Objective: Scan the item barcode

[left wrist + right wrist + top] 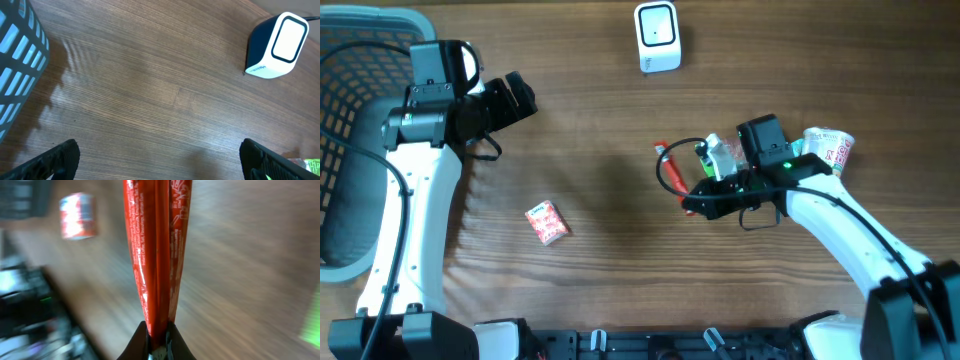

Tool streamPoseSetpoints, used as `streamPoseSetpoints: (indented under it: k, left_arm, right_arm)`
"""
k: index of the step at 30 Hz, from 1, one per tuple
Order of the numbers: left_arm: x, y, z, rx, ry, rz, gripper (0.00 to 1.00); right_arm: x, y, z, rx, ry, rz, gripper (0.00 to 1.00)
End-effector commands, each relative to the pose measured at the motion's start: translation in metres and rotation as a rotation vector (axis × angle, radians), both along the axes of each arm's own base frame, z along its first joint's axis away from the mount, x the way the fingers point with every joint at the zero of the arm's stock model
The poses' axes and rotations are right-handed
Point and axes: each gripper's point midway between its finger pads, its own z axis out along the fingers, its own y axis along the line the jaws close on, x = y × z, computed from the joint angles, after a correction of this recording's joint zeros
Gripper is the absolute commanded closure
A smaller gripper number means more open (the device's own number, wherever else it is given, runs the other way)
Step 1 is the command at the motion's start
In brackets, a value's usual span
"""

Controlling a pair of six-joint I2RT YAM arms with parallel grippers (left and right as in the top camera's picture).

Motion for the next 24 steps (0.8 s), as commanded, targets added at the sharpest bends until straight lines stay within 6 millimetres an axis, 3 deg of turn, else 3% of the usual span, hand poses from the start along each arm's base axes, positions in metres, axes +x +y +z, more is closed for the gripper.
streamPoseSetpoints:
  k: [1, 5, 6, 7, 8, 9, 10, 13, 17, 19, 22, 24]
  left_arm:
    - [0.001, 0.003, 0.005, 0.011, -0.017, -0.001, 0.0]
    - [0.001, 0.003, 0.005, 0.011, -0.017, -0.001, 0.0]
    - [0.001, 0.003, 0.005, 0.011, -0.017, -0.001, 0.0]
    - [0.001, 0.003, 0.005, 0.011, -0.017, -0.001, 0.0]
    - [0.001, 0.003, 0.005, 0.011, -0.017, -0.002, 0.0]
    - [0.001, 0.003, 0.005, 0.011, -0.017, -0.001, 0.0]
    - [0.001, 0.003, 0.005, 0.011, -0.017, -0.001, 0.0]
    - [0.001, 0.003, 0.005, 0.011, -0.017, -0.001, 0.0]
    - [0.001, 0.003, 0.005, 0.011, -0.017, -0.001, 0.0]
    - [0.001, 0.003, 0.005, 0.011, -0.017, -0.001, 0.0]
    - [0.001, 0.003, 0.005, 0.011, -0.017, -0.001, 0.0]
    - [0.001, 0.003, 0.005, 0.011, -0.017, -0.001, 0.0]
  right_arm:
    - [-0.004, 0.021, 0.013, 0.205, 0.095, 0.041, 0.96]
    - [0.028, 0.01, 0.04, 0.372, 0.145, -0.1, 0.96]
    - [0.034, 0.005, 0.041, 0.376, 0.148, -0.129, 0.87]
    - [0.035, 0.004, 0.041, 0.376, 0.156, -0.141, 0.6]
    - [0.034, 0.005, 0.04, 0.375, 0.159, -0.138, 0.25]
    - [0.03, 0.008, 0.04, 0.373, 0.158, -0.122, 0.05]
    - [0.028, 0.009, 0.039, 0.37, 0.144, -0.101, 0.01]
    - [0.027, 0.006, 0.028, 0.303, 0.122, -0.102, 0.04]
    - [0.037, -0.021, -0.009, 0.049, 0.114, -0.235, 0.35]
    - [0.043, -0.036, -0.029, -0.124, 0.099, -0.329, 0.42]
    - [0.049, -0.039, -0.044, -0.316, 0.029, -0.423, 0.43]
    - [0.057, -0.026, -0.042, -0.348, -0.075, -0.4, 0.35]
